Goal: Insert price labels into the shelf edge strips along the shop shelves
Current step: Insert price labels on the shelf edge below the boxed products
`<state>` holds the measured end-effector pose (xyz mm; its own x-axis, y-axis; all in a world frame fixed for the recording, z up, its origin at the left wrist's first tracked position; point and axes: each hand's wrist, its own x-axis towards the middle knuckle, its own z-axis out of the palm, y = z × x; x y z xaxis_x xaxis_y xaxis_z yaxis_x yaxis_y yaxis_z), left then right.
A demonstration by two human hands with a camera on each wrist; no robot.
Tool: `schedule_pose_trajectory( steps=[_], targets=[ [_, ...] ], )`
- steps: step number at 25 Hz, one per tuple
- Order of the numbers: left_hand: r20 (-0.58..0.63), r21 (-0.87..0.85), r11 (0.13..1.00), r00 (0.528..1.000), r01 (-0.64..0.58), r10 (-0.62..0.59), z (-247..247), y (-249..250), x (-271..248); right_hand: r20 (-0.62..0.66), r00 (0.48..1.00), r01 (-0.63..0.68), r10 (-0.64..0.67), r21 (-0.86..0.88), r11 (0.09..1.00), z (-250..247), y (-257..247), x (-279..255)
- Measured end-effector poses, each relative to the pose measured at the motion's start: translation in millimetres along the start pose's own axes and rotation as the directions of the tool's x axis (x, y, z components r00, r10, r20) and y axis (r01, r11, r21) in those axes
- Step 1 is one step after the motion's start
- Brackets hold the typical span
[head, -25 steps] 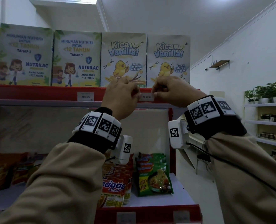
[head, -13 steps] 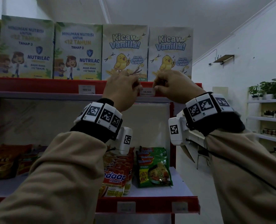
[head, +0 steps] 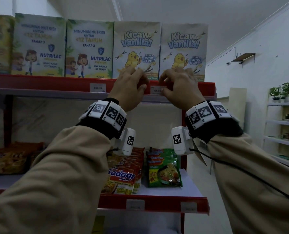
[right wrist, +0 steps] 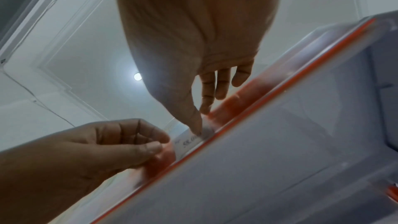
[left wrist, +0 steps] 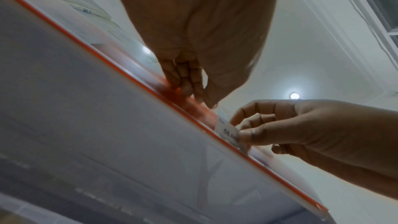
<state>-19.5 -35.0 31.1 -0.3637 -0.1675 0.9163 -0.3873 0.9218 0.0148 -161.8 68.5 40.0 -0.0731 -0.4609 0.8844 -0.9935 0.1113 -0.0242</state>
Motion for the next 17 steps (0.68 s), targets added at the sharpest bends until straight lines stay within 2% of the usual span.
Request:
schedule_pose_trajectory(
  steps=[4, 8, 13, 17],
  targets=[
    [0.008, 0.055, 0.998, 0.999, -0.042, 0.041, -11.5, -12.2, -0.5, 0.026, 1.0, 0.003, -0.002, -0.041, 0.999, 9.0, -25.9, 8.1],
    [-0.01, 0.203, 0.978, 0.998, -0.057, 0.061, -28.7, -41.5, -6.4, 0.037, 0.999, 0.033, -0.031, -0.067, 0.997, 27.5, -61.0, 22.2],
    [-0.047, 0.182, 0.98, 0.995, -0.076, 0.086, -62.7, -102.7, -20.4, -0.029, 0.998, 0.058, -0.059, -0.037, 0.998, 56.5, -108.5, 34.6],
    [-0.076, 0.192, 0.97, 0.984, -0.147, 0.164, -78.5, -136.9, -33.1, -0.038, 0.997, 0.061, -0.063, -0.056, 0.997, 71.5, -130.0, 38.8]
  ],
)
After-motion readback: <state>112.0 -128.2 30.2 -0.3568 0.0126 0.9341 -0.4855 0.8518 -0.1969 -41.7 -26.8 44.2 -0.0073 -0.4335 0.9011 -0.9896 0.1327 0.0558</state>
